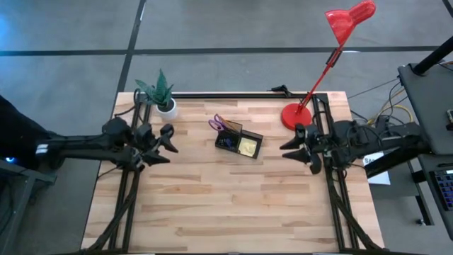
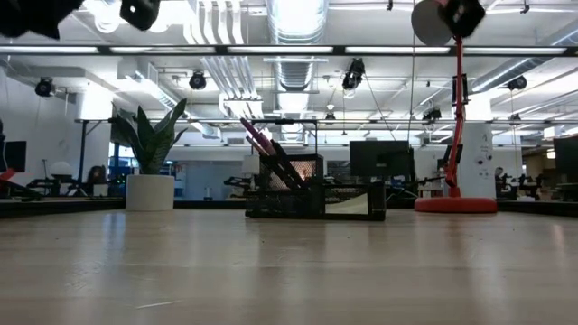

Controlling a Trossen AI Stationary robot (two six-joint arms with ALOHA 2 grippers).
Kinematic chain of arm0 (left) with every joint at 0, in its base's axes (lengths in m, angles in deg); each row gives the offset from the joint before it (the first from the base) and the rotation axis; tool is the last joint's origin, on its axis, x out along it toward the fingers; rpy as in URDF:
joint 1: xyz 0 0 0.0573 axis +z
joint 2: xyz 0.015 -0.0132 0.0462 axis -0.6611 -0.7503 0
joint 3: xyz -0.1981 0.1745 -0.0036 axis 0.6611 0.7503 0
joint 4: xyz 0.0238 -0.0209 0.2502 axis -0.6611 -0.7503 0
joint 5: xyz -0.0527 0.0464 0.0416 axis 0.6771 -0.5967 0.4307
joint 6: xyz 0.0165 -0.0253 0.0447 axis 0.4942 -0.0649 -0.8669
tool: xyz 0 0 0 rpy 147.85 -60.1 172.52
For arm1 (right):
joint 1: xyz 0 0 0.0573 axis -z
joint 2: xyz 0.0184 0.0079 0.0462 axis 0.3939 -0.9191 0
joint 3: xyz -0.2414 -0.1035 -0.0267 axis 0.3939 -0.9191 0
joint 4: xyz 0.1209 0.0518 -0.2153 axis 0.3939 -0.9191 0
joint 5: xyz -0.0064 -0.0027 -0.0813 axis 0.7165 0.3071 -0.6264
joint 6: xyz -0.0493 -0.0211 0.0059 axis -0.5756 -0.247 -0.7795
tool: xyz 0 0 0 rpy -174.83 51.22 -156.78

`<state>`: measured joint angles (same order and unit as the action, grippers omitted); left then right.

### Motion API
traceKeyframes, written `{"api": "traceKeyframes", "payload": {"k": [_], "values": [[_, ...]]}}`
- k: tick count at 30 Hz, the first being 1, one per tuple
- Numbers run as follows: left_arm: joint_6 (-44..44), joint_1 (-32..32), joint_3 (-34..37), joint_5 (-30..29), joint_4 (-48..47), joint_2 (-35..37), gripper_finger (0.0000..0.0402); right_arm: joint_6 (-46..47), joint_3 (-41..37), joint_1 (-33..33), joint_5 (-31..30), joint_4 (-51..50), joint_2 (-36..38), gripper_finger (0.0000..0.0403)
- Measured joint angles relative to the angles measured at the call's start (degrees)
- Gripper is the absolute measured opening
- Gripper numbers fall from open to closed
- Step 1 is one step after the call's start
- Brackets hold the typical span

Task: Pick and place office supplies into organizer
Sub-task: Return to Home Position

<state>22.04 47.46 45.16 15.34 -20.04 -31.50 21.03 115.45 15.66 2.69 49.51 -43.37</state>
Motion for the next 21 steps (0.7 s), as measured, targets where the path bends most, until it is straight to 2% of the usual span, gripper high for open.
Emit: {"api": "traceKeyframes", "payload": {"k": [4, 7, 11, 14, 17, 21], "values": [[4.9, 3.2, 7.5, 0.8, 6.3, 2.1, 0.018, 2.2, -6.8, 2.5, -4.9, -0.3, 6.3, 0.0151], [7.9, 5.0, 11.3, 0.7, 6.5, 3.2, 0.018, 5.1, -10.7, 2.9, -9.0, -0.2, 10.0, 0.0151], [8.7, 6.0, 14.3, 0.7, 6.3, 5.0, 0.018, 11.2, -15.1, 3.0, -10.8, -2.7, 13.4, 0.0151], [9.9, 6.7, 16.4, -0.4, 6.1, 7.7, 0.018, 14.2, -19.0, 2.7, -7.3, -1.0, 14.8, 0.0151], [14.6, 7.1, 18.4, -5.3, 3.9, 10.3, 0.018, 16.1, -23.0, 2.7, -3.2, 1.0, 16.8, 0.0151], [13.9, 7.1, 19.4, -11.6, 3.3, 14.0, 0.018, 14.5, -27.0, 2.4, -1.8, 4.8, 21.4, 0.0151]]}}
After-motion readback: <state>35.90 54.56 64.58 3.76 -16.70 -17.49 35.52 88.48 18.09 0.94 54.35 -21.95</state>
